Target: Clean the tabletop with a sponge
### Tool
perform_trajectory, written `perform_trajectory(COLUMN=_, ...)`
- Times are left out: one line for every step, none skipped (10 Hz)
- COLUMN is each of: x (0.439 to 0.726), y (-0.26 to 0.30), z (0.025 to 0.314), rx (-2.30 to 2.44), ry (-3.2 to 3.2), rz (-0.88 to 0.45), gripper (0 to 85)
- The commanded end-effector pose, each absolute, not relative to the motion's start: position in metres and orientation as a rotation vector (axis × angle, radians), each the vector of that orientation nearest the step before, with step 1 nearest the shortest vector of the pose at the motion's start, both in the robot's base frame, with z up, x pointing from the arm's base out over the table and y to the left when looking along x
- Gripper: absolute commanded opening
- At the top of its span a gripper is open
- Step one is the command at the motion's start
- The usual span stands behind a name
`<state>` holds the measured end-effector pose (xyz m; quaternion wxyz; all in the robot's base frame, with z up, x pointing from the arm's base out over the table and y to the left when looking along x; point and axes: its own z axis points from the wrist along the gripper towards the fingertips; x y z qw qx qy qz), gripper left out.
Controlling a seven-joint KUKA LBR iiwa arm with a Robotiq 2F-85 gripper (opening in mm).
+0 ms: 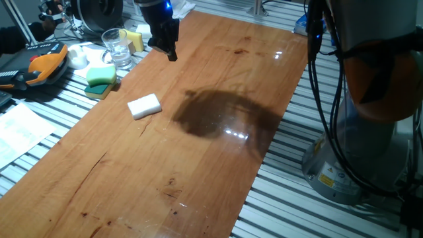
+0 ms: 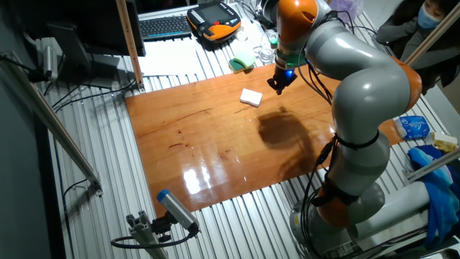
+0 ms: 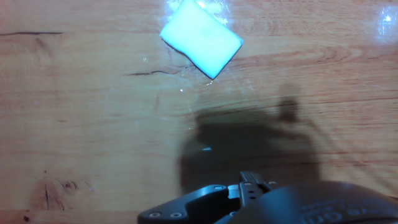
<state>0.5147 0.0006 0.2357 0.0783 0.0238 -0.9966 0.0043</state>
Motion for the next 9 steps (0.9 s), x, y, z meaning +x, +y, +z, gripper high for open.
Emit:
perform_trajectory(x=0.5147, y=0.0006, z=0.2358, rx=0.057, ry=-2.990, rz=-0.024, gripper=0.0)
perform_trajectory(x=0.5147, y=0.0006, z=0.2358, rx=0.067, ry=-3.032, rz=-0.064, gripper=0.0)
perform_trajectory(x=0.5147, y=0.0006, z=0.2358, rx=0.064, ry=-3.039, rz=-0.042, gripper=0.0)
perform_trajectory(x=0.5147, y=0.0006, z=0.2358, rx=0.064, ry=-3.057, rz=0.012, gripper=0.0)
perform_trajectory(x=0.5147, y=0.0006, z=0.2358, rx=0.060, ry=-3.069, rz=0.064, gripper=0.0)
perform_trajectory(x=0.5147, y=0.0006, z=0.2358, rx=0.061, ry=-3.087, rz=0.053, gripper=0.0)
perform_trajectory(x=0.5147, y=0.0006, z=0.2358, rx=0.069, ry=-3.081, rz=0.015, gripper=0.0)
perform_trajectory(x=0.5147, y=0.0006, z=0.2358, rx=0.055, ry=-3.080, rz=0.015, gripper=0.0)
perform_trajectory(x=0.5147, y=0.0006, z=0.2358, rx=0.017, ry=-3.104, rz=0.019, gripper=0.0)
